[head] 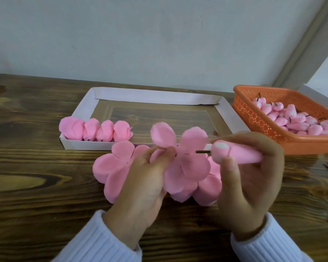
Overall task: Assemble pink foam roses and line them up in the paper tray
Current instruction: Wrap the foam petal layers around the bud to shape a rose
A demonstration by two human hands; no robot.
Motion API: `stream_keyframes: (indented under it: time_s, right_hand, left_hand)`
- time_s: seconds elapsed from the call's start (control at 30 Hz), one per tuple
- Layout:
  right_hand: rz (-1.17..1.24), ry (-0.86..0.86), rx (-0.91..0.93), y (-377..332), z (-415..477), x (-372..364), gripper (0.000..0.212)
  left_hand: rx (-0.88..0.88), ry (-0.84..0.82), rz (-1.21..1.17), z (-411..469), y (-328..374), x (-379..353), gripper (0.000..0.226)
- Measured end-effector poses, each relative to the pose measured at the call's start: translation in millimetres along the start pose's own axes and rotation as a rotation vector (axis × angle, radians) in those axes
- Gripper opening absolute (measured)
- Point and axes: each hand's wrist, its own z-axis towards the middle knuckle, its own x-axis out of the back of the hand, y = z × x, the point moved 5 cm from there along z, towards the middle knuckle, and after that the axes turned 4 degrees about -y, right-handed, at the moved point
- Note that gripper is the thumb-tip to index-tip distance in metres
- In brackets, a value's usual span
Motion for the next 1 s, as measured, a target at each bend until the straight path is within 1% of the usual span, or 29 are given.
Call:
stream_keyframes:
  time_s: [0.1, 0.17, 0.23, 0.33, 0.37, 0.43, 0.47, 0.6, 0.73, 0.87, 1.0]
  right_hand:
    - [-0.013, -0.074, 0.01, -1, -1, -5, 0.035]
    - [-0.072, -0.132, -0.061, 3, -2, -10, 0.036]
    - [-0.149, -0.176, -0.169, 9, -3, -12, 0.031]
    - [-0.205, -0.195, -0.266, 16, -3, -14, 0.021]
    - [-0.211, -0.187, -0.289, 18, -3, -13, 0.021]
    - [-0.224, -0.171, -0.317, 22, -4, -11, 0.022]
    - [-0.228, -0.163, -0.326, 23, -5, -10, 0.022]
    - [-0.168, -0.144, -0.328, 22, -5, -8, 0.022]
    - [-0.186, -0.194, -0.275, 18, -3, -12, 0.016]
    - [-0.219, -0.185, -0.303, 17, -2, -12, 0.016]
    - [-0.238, -0.187, -0.313, 17, -3, -12, 0.015]
  left_hand:
    - [-0.012, 0.002, -0.06, 1, 1, 0, 0.032]
    - [-0.022, -0.002, -0.081, 2, 0, 1, 0.028]
    - [-0.026, -0.022, -0.078, 2, 1, -1, 0.02]
    - [-0.013, -0.032, -0.112, 2, 0, -2, 0.019]
    - [-0.015, -0.041, -0.134, 1, 0, -3, 0.02]
    - [-0.015, -0.064, -0.148, 0, 1, -4, 0.028]
    - [-0.012, -0.063, -0.141, -1, 1, -4, 0.029]
    - [0.004, -0.04, -0.087, -2, 0, -3, 0.017]
    - [0.017, -0.032, -0.088, -3, 0, -5, 0.025]
    - [0.041, 0.002, -0.111, -3, -2, -4, 0.018]
    - [0.05, -0.028, -0.152, -4, -1, -6, 0.02]
